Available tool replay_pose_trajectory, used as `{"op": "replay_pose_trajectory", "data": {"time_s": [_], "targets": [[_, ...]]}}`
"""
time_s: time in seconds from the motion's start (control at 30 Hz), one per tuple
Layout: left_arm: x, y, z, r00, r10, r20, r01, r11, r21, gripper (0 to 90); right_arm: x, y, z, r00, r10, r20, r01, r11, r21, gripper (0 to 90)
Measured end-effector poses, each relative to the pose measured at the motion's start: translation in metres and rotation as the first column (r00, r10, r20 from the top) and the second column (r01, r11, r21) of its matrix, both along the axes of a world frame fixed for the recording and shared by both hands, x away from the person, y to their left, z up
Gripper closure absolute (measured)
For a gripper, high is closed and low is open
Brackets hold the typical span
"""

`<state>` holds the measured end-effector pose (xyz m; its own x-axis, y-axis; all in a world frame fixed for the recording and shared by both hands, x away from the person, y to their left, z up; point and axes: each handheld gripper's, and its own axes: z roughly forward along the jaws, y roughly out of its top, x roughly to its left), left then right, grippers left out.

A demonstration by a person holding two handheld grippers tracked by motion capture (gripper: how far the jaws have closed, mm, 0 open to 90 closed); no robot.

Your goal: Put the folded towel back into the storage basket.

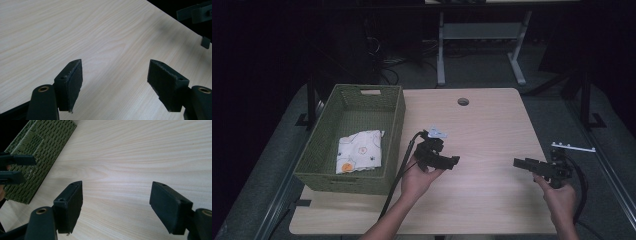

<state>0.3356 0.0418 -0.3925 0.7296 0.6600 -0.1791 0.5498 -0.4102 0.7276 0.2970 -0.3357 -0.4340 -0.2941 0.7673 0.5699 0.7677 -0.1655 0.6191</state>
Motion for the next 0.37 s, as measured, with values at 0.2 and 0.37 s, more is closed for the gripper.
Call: {"op": "replay_pose_trajectory", "data": {"time_s": [0.2, 0.37], "targets": [[-0.002, 0.003, -0.007, 0.9999, 0.007, -0.011, -0.007, 1.0000, -0.004, 27.7, -0.006, -0.004, -0.007, 0.9999, -0.008, -0.012, 0.008, 1.000, 0.007, 26.2], [-0.005, 0.002, -0.012, 0.9999, -0.001, -0.015, 0.001, 1.0000, -0.003, 27.7, -0.010, -0.005, -0.010, 1.0000, 0.000, 0.002, 0.000, 1.000, -0.014, 26.2]]}}
